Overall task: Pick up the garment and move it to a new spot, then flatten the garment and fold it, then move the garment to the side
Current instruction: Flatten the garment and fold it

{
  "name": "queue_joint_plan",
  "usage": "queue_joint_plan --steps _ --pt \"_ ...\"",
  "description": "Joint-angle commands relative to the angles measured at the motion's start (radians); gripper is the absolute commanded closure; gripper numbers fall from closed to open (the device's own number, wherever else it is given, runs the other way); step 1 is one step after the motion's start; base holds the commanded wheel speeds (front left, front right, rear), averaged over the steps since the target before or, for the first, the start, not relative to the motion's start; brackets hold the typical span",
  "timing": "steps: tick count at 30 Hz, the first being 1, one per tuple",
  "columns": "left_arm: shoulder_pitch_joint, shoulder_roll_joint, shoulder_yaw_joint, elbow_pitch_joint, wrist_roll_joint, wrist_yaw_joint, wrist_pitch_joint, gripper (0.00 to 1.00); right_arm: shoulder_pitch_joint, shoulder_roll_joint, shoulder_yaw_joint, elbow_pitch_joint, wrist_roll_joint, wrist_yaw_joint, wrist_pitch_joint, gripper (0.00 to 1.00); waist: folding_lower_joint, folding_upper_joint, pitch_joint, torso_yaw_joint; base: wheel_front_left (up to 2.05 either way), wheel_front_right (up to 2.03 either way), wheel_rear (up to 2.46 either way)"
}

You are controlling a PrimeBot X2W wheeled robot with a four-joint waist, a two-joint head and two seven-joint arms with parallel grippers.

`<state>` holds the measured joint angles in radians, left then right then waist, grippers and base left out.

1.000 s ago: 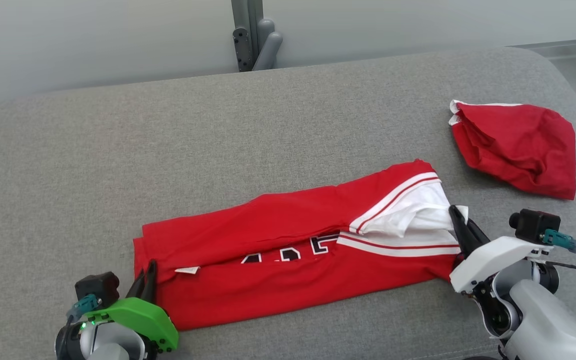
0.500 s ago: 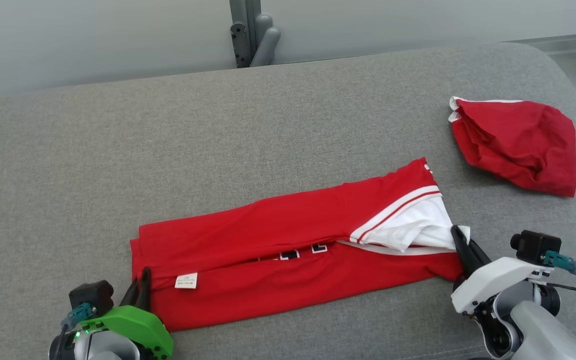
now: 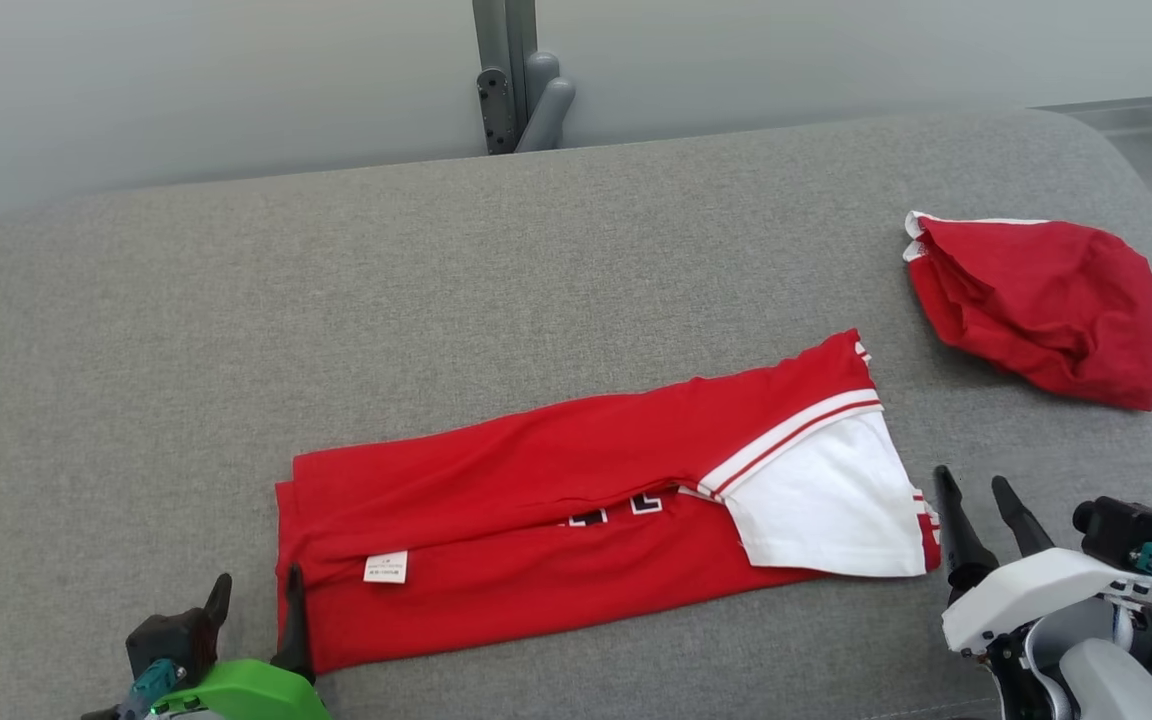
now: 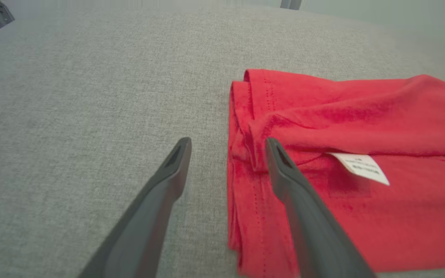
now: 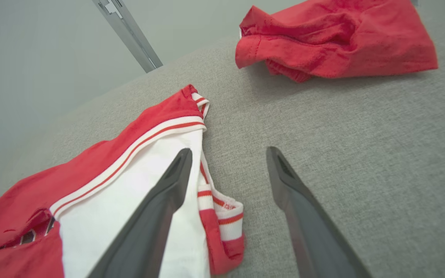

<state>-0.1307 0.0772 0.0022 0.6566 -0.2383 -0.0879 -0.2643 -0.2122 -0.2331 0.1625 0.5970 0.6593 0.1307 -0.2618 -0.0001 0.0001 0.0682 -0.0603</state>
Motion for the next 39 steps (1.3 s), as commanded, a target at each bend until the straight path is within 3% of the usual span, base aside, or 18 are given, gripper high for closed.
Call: queue_joint_plan --steps 1,10,23,33,34,35,36,39 --pt "0.014 -0.002 0.007 -0.02 0.017 0.0 0.0 0.0 0.003 0.003 0.002 0.005 -0.011 0.0 -0.003 0.0 0.0001 -0.0001 -0.004 0.003 0.0 0.0 0.0" --pt "0.026 -0.023 0.004 -0.155 0.096 -0.005 0.0 0.0 -0.107 0.011 0.056 0.103 -0.064 0.0 -0.003 0.0 0.0001 -0.0001 0.043 0.053 0.0 0.0 0.0" --pt "0.019 -0.026 -0.023 -0.188 0.082 -0.013 0.0 0.0 -0.24 0.024 0.107 0.356 -0.047 0.0 0.062 0.0 0.0001 -0.0001 0.081 0.128 0.0 0.0 0.0" --pt "0.015 -0.026 -0.022 -0.195 0.074 -0.009 0.0 0.0 -0.219 0.048 0.217 0.354 0.051 0.004 0.102 0.0 0.0001 -0.0001 0.088 0.132 0.0 0.0 0.0" --pt "0.014 -0.026 -0.023 -0.193 0.073 -0.009 0.0 0.0 -0.218 0.048 0.229 0.354 0.059 0.004 0.109 0.51 0.0001 -0.0001 0.087 0.131 0.0 0.0 0.0" --pt "0.012 -0.026 -0.025 -0.193 0.071 -0.01 0.0 0.0 -0.217 0.046 0.239 0.355 0.066 0.004 0.109 0.86 0.0001 -0.0001 0.086 0.13 0.0 0.0 0.0" --pt "0.011 -0.026 -0.027 -0.192 0.071 -0.01 0.0 0.0 -0.218 0.043 0.249 0.359 0.072 0.004 0.11 1.0 0.0001 -0.0001 0.085 0.129 0.0 0.0 0.0" --pt "0.008 -0.026 -0.035 -0.191 0.065 -0.011 0.0 0.0 -0.226 0.025 0.257 0.373 0.092 0.002 0.09 1.0 0.0001 -0.0001 0.081 0.127 0.0 0.0 0.0"
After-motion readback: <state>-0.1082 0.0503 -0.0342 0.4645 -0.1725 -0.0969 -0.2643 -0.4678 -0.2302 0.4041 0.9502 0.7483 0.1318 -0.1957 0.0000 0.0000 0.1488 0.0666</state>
